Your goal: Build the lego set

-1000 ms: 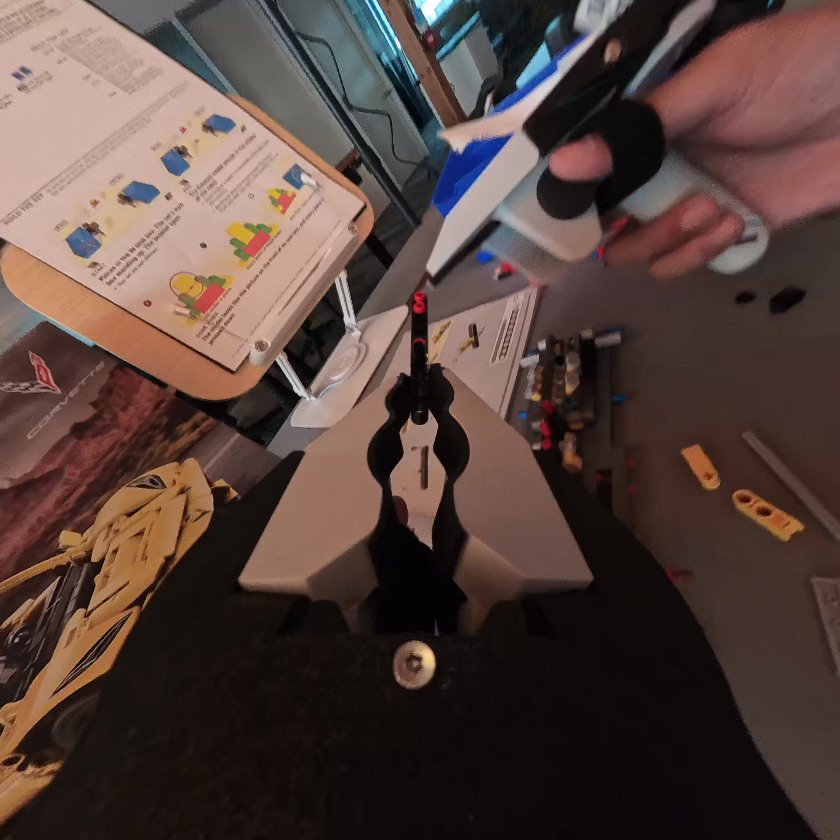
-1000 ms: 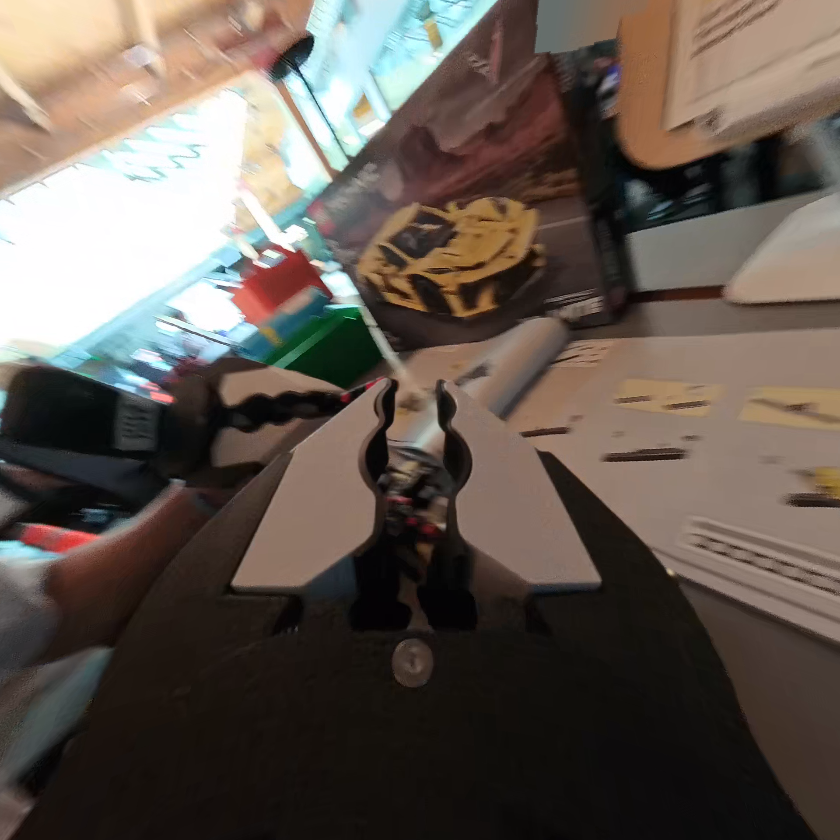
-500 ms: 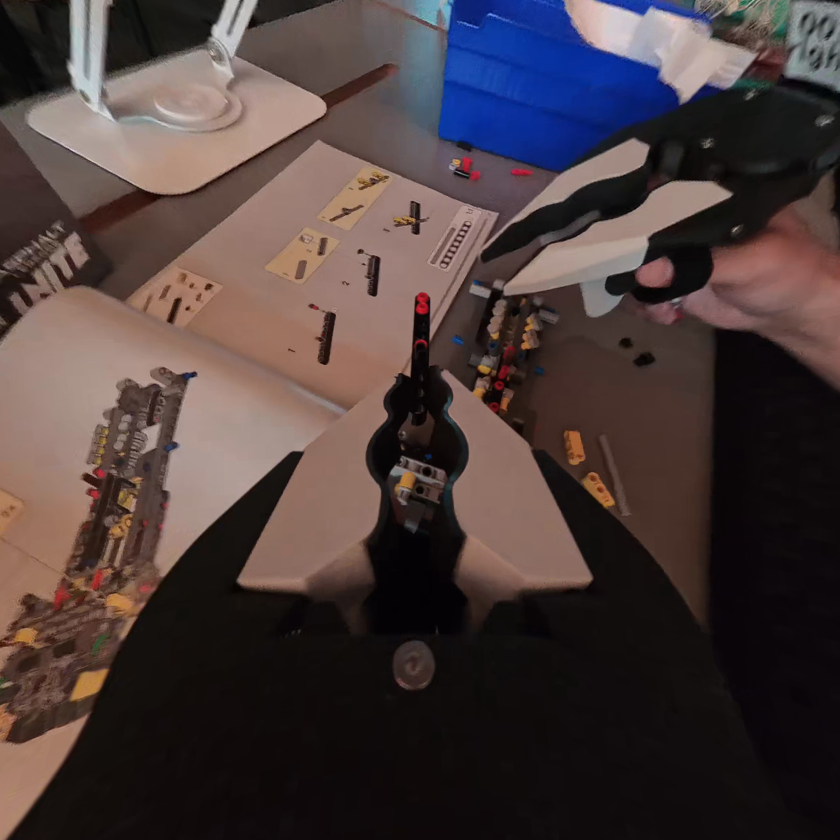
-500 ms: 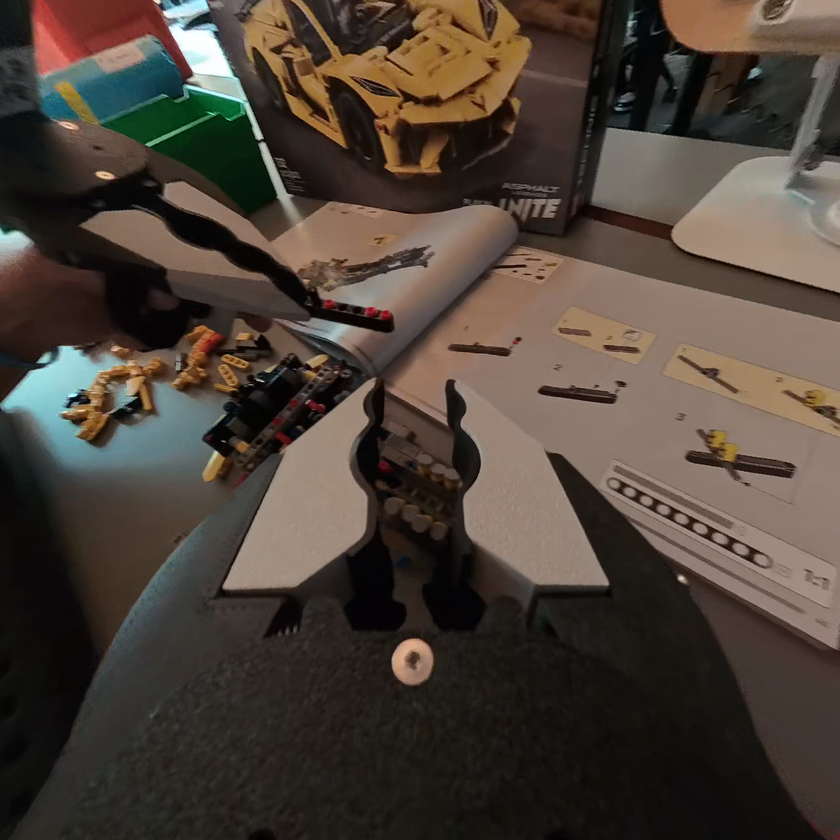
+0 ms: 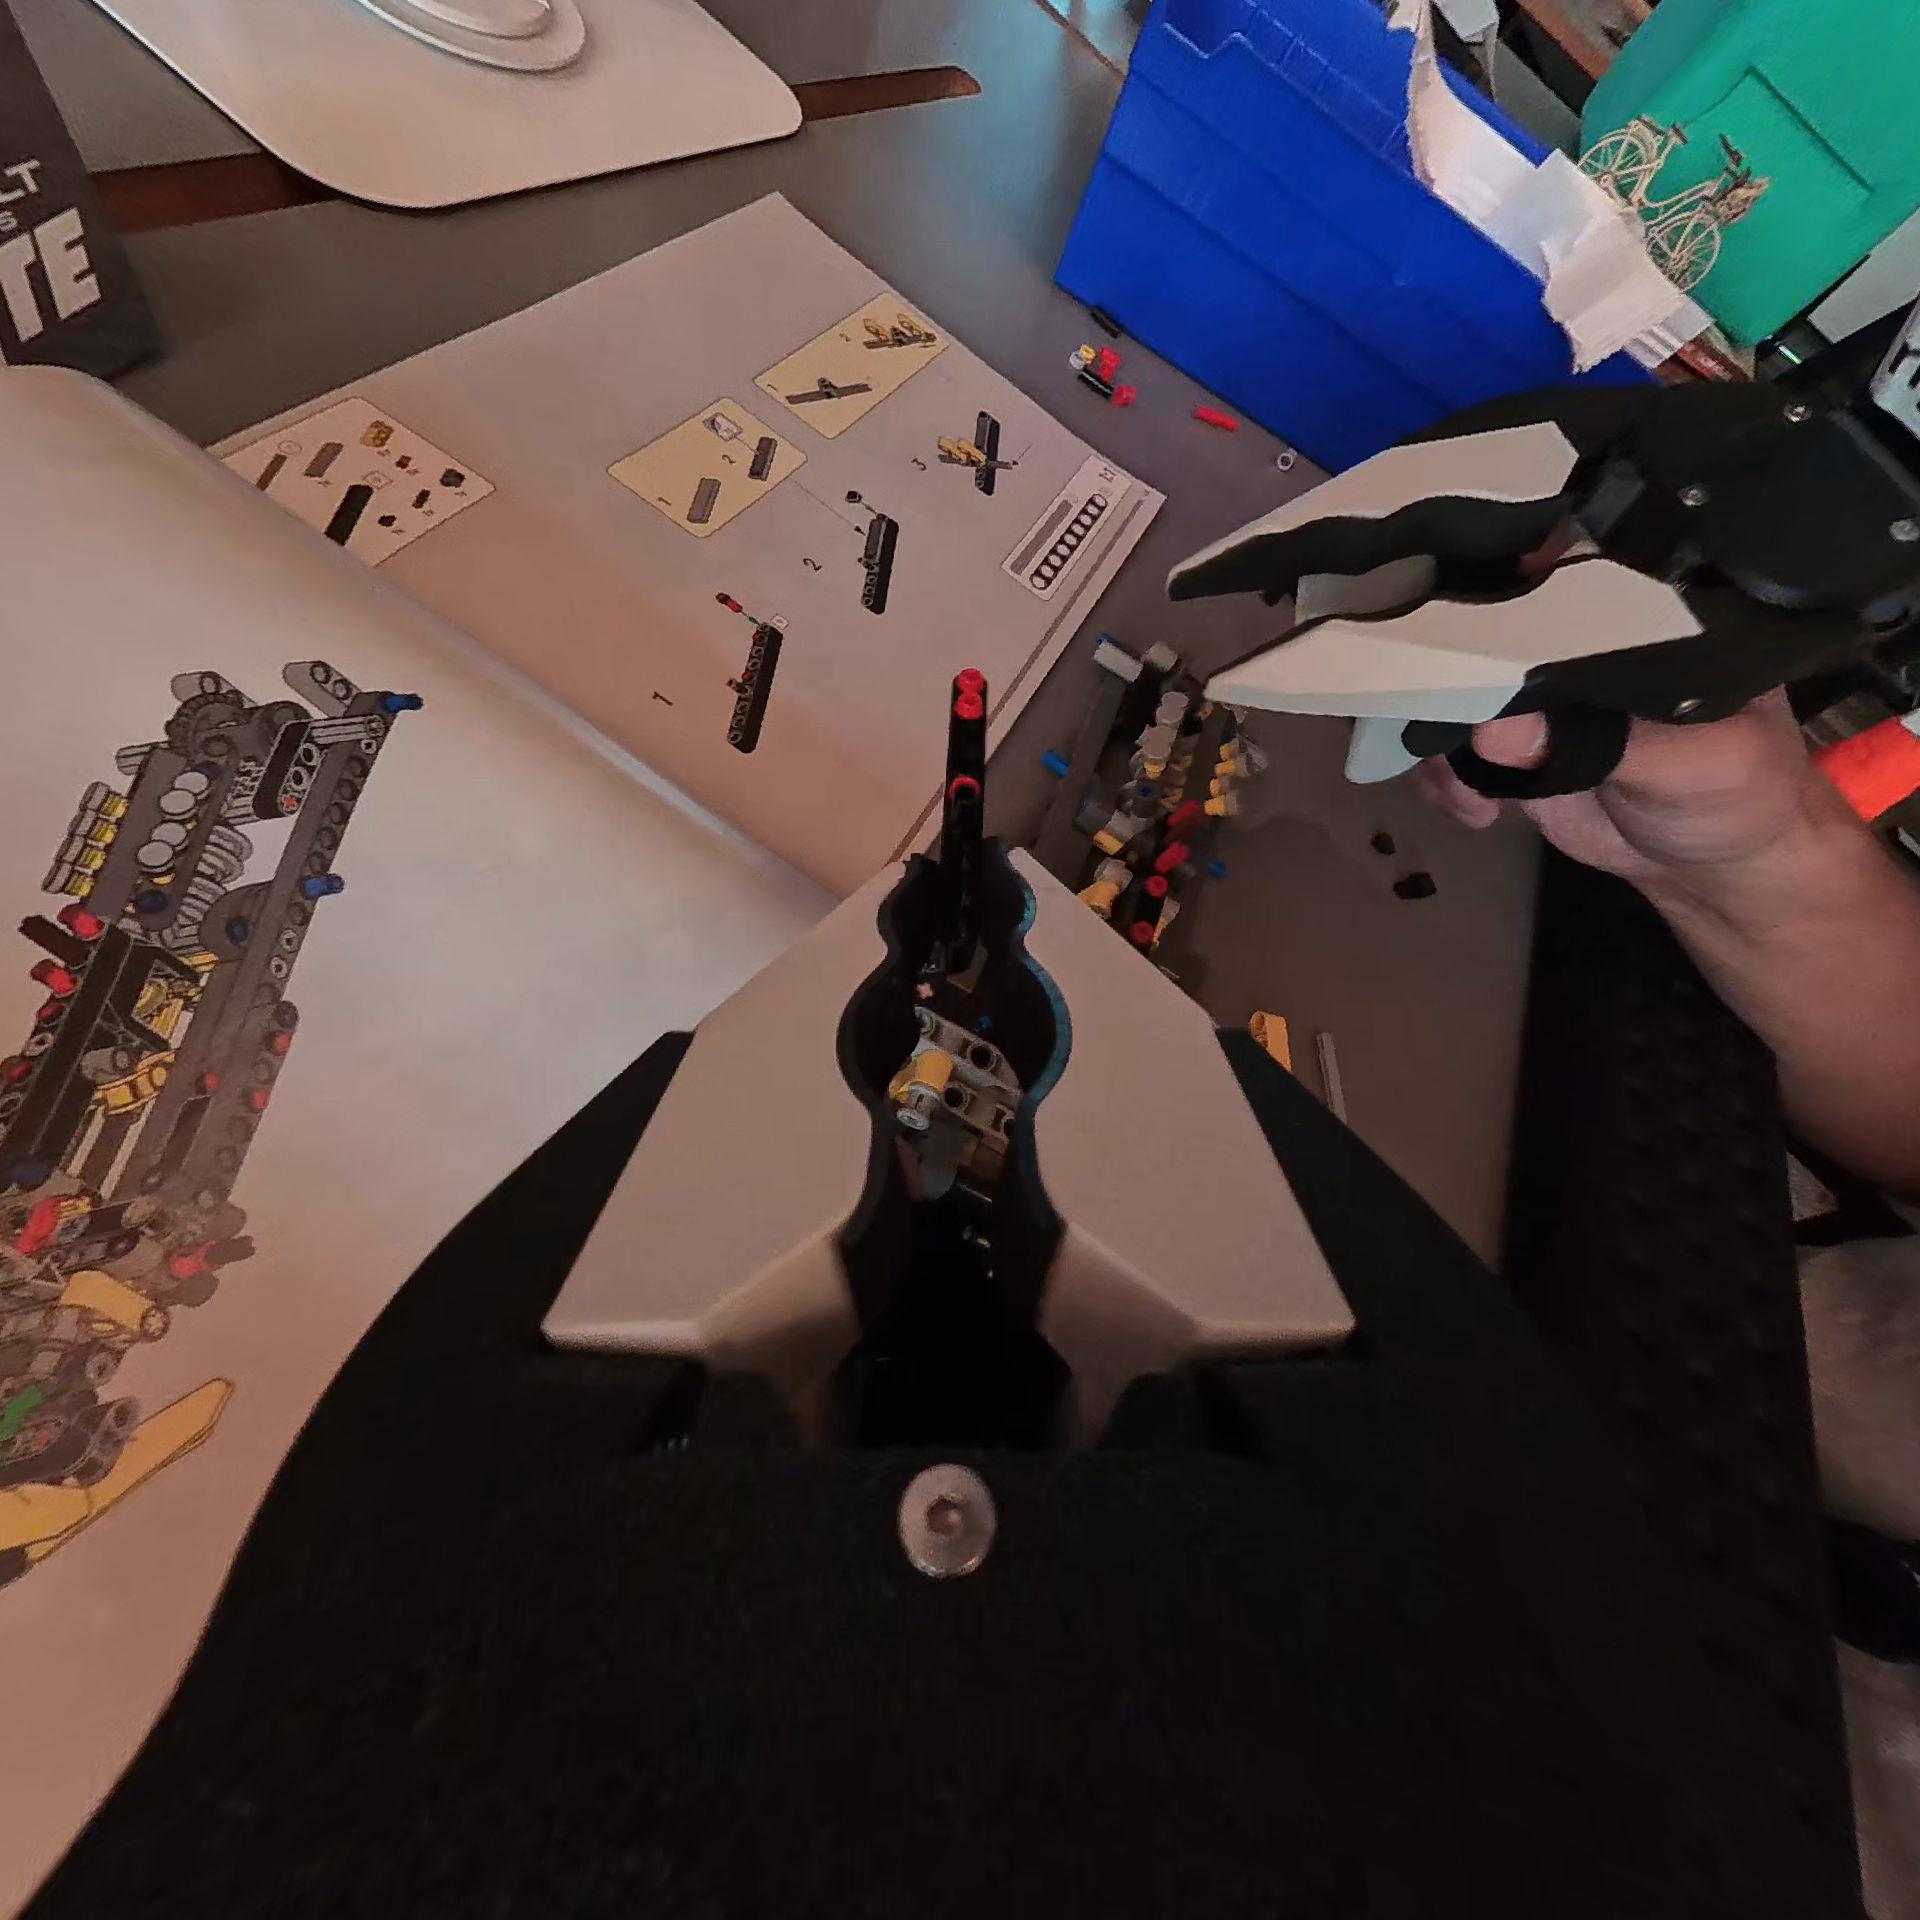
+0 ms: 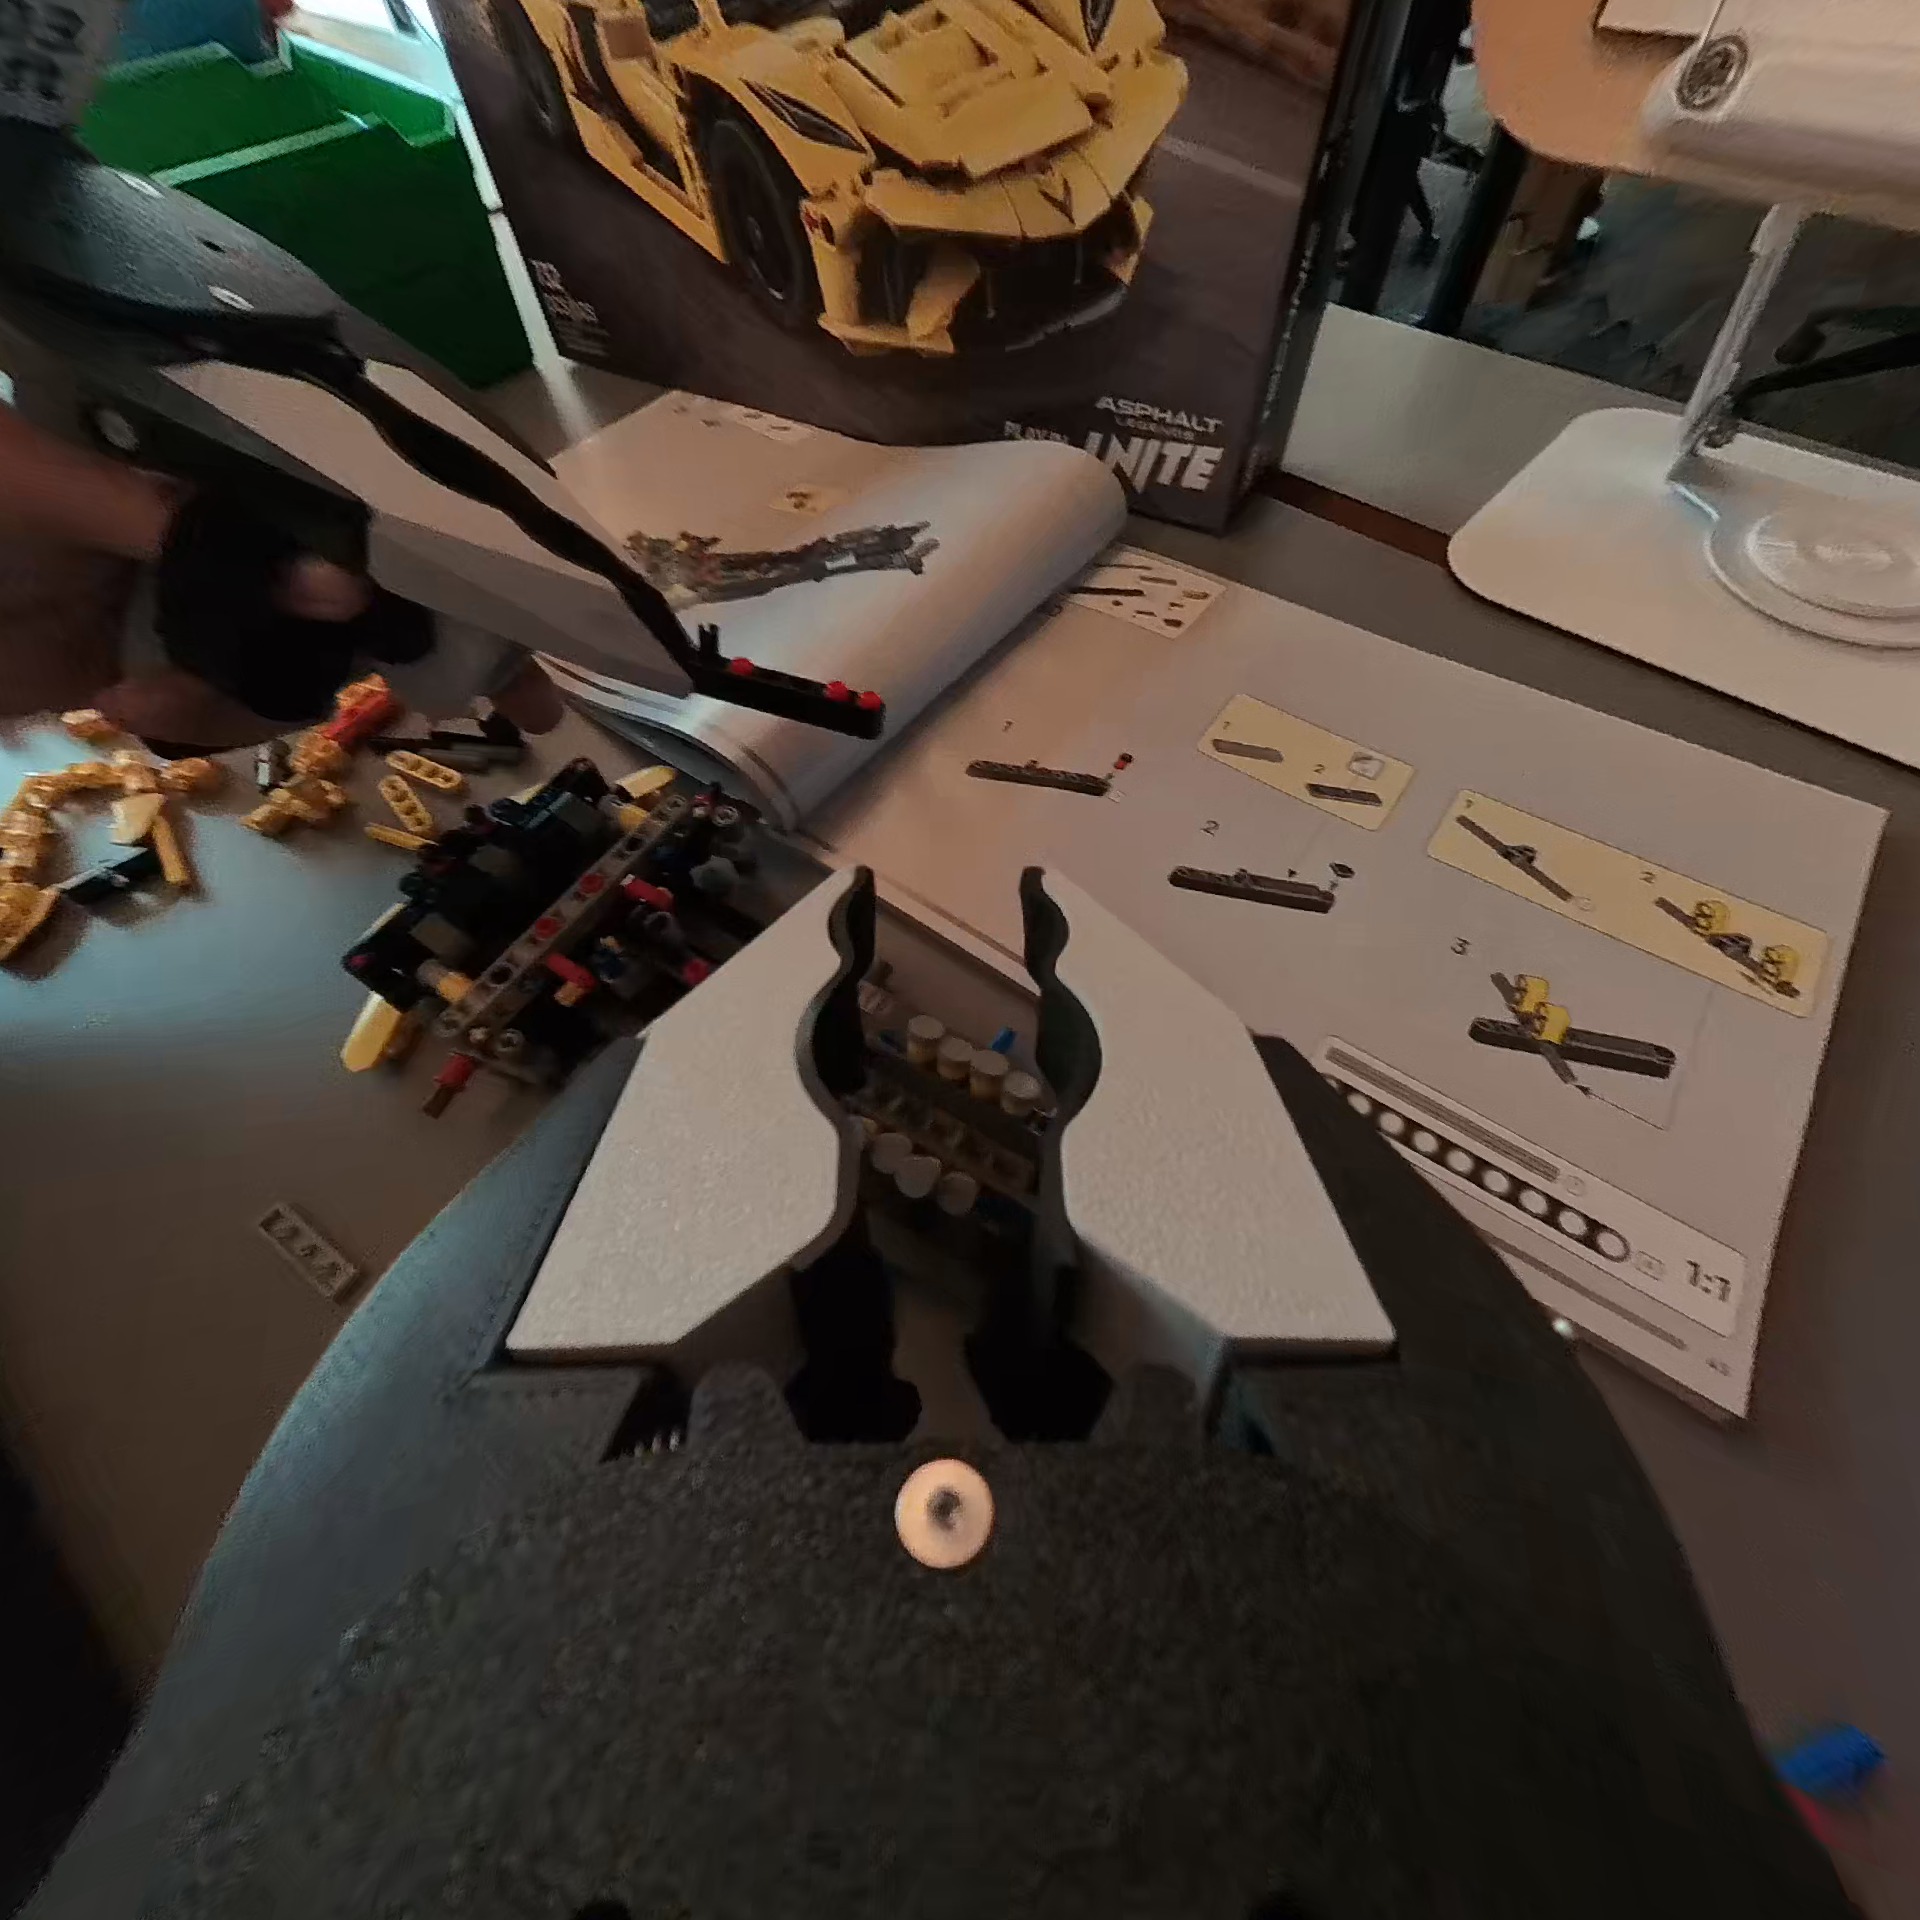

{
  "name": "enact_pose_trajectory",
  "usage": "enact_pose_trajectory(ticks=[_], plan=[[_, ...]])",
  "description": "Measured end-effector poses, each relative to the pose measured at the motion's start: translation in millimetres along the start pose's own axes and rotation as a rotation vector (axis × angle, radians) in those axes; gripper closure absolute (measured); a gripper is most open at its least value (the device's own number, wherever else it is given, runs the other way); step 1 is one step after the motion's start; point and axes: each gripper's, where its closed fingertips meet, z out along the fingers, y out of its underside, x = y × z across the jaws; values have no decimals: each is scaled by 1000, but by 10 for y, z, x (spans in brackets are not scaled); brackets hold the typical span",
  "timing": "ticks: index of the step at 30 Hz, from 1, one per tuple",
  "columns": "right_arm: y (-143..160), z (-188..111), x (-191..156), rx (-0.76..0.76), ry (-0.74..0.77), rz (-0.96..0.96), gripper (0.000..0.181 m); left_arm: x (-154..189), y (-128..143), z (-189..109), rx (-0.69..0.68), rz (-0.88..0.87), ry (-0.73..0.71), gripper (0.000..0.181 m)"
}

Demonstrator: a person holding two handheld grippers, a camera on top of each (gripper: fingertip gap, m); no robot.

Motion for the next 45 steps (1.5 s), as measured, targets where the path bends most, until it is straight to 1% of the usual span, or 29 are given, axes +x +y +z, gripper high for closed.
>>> enact_pose_trajectory(ticks=[2, 7, 13, 19, 23, 27, 31, 45], plan=[[26, 7, 27, -13, 19, -10, 153, -5, 23, 4, -11, -7, 3, 176], [-20, -22, 54, 15, 24, 18, 153, -80, 80, 18, -36, -46, -22, 175], [93, -12, 185, -42, 84, 39, 152, -75, 72, 16, -33, -51, -15, 175], [116, -27, 250, -47, 100, 76, 151, -54, 100, 45, -47, -39, -10, 175], [197, -52, 400, -81, 175, 98, 151, -63, 94, 44, -42, -39, -12, 175], [194, -99, 507, -68, 219, 128, 147, -62, 87, 38, -40, -37, -15, 175], [213, -76, 491, -77, 208, 132, 143, -57, 79, 38, -36, -30, -16, 175], [230, -51, 449, -87, 187, 127, 143, -60, 73, 37, -31, -27, -20, 175]])
